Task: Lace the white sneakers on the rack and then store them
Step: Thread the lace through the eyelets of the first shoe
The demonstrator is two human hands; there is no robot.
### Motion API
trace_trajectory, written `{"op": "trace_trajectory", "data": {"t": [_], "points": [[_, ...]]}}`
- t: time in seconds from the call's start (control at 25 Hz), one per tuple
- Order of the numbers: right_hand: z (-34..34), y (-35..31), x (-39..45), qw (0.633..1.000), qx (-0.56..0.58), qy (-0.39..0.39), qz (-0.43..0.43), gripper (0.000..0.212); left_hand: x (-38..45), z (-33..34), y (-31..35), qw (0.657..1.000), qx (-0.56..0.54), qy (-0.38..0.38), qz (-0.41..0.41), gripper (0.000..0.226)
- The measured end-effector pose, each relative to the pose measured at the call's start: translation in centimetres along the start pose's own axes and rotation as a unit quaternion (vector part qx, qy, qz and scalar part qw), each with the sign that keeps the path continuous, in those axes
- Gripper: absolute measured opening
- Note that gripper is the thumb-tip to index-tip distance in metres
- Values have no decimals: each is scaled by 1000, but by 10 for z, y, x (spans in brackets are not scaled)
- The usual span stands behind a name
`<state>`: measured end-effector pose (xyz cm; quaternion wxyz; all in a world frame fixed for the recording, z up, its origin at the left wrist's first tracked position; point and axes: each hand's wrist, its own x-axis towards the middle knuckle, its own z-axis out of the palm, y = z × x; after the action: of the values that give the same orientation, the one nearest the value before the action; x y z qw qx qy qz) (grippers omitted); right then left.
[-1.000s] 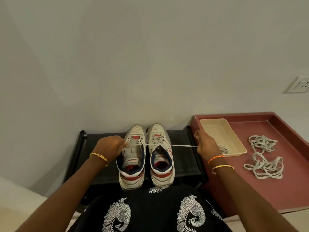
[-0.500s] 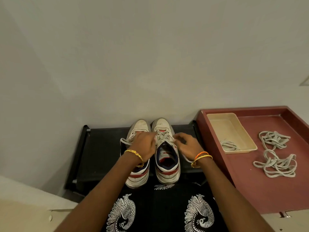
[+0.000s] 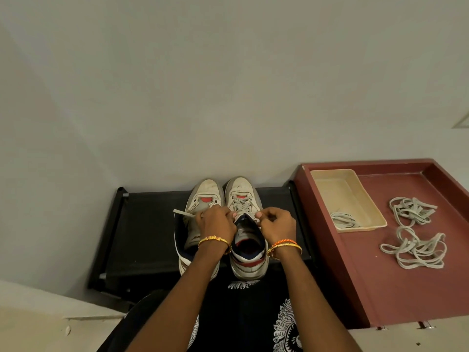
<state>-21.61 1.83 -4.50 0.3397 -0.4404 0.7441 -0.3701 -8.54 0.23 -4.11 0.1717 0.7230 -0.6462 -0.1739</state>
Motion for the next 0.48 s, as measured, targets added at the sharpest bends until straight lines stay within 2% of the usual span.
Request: {"op": "trace_trajectory", "data": {"t": [0.16, 0.28, 0.36, 0.44, 0.48], "points": [[-7, -5, 5, 979, 175, -48, 88, 26, 1, -8, -1, 998, -57, -30, -15, 22], [-3, -13, 3, 961, 251, -81, 81, 32, 4, -7, 0, 979, -196, -25, -45, 26], [2, -17, 7, 939, 326, -77, 80, 32, 4, -9, 6, 941, -333, -21, -57, 25], [7, -20, 10, 913, 396, -77, 63, 28, 1, -16, 15, 926, -373, -25, -52, 25], [10, -20, 12, 915, 393, -75, 47, 24, 0, -18, 18, 930, -366, -23, -41, 25]]}}
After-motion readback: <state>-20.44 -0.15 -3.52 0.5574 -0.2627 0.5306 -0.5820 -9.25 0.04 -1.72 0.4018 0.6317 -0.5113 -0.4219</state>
